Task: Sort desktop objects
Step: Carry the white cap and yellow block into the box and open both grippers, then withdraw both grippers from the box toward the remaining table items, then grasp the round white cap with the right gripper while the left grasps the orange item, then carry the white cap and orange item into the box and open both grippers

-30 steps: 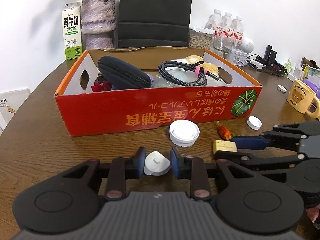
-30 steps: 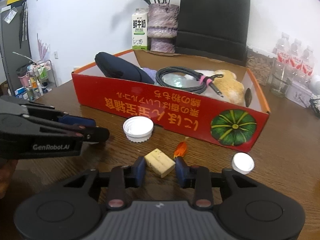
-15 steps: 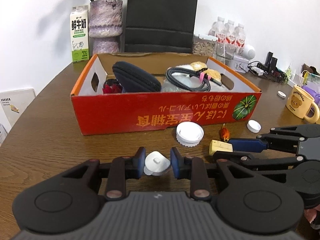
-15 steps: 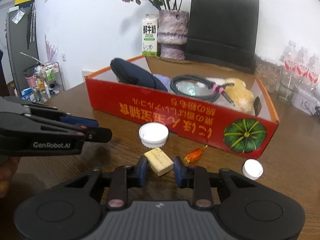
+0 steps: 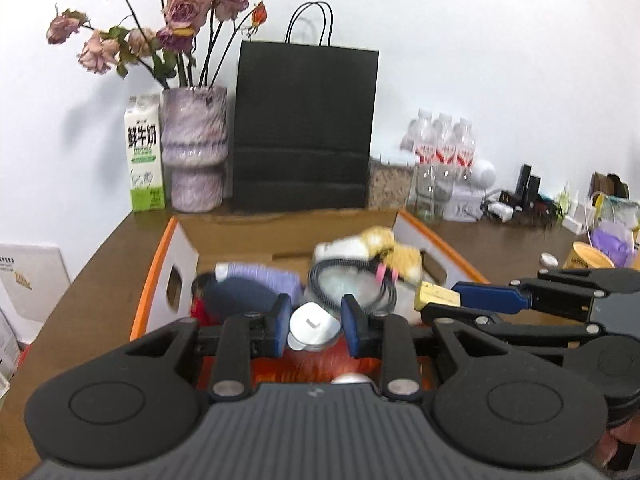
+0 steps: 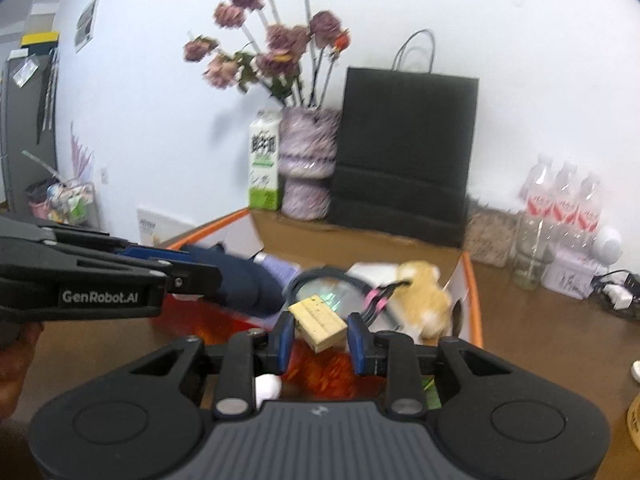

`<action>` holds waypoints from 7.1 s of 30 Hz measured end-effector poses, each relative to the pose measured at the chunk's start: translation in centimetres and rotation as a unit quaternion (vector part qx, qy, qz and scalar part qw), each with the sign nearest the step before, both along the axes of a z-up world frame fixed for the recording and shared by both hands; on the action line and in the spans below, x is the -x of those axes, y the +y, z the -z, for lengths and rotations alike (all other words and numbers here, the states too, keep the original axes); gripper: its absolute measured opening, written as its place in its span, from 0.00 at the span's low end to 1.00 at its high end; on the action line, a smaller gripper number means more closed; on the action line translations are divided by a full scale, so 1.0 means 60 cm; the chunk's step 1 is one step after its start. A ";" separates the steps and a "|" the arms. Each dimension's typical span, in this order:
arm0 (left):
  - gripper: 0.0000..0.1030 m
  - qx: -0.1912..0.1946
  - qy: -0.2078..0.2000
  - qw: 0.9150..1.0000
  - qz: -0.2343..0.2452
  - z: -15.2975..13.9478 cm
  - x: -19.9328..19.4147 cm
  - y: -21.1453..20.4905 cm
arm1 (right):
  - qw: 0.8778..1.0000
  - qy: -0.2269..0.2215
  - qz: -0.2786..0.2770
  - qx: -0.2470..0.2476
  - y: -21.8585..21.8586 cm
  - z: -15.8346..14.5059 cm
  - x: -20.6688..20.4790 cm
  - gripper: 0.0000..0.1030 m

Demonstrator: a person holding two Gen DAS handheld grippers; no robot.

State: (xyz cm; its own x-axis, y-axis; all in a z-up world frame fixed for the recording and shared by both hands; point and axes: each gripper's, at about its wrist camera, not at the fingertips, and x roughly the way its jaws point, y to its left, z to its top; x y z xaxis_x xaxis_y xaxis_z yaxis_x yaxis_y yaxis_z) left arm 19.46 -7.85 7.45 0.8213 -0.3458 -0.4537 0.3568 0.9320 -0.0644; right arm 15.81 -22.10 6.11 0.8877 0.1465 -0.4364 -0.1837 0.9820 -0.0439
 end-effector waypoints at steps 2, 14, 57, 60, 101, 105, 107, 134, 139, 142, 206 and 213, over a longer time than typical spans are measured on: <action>0.27 0.003 0.001 1.000 0.000 -0.004 -0.018 -0.009 | 1.000 -0.004 0.007 -0.003 -0.008 -0.003 -0.014 0.26; 0.27 -0.005 0.011 1.000 -0.010 0.016 -0.115 -0.051 | 0.999 0.004 0.043 -0.014 -0.067 0.019 -0.091 0.26; 1.00 -0.015 -0.035 0.995 -0.088 -0.025 -0.023 -0.002 | 0.997 -0.025 0.056 -0.037 -0.061 -0.016 -0.012 1.00; 1.00 -0.012 -0.036 0.996 -0.082 -0.029 -0.007 0.001 | 0.998 -0.025 0.054 -0.034 -0.061 -0.018 0.006 1.00; 0.94 -0.077 0.114 0.990 -0.018 0.149 -0.031 -0.044 | 0.986 0.125 0.107 0.003 -0.132 0.139 -0.017 0.95; 0.91 -0.077 0.115 0.990 -0.013 0.152 -0.035 -0.047 | 0.987 0.124 0.106 0.002 -0.130 0.142 -0.022 0.94; 0.91 -0.075 0.114 0.991 -0.010 0.151 -0.035 -0.048 | 0.987 0.123 0.105 0.002 -0.129 0.142 -0.023 0.94; 0.80 -0.061 0.074 0.995 0.024 0.109 0.010 -0.076 | 0.993 0.087 0.071 -0.026 -0.120 0.120 0.002 0.27; 0.58 -0.066 0.077 0.993 0.060 0.109 0.015 -0.123 | 0.994 0.077 0.070 -0.028 -0.130 0.109 0.010 0.27; 0.47 -0.076 0.083 0.991 0.066 0.120 0.008 -0.145 | 0.994 0.076 0.069 -0.027 -0.137 0.109 0.013 0.27; 0.70 -0.033 -0.020 0.996 -0.079 0.046 -0.123 0.011 | 0.999 0.020 0.036 0.013 -0.016 0.051 -0.149 0.80; 1.00 -0.036 -0.038 0.994 -0.095 0.036 -0.103 0.020 | 0.998 -0.003 0.052 0.021 -0.013 0.036 -0.122 1.00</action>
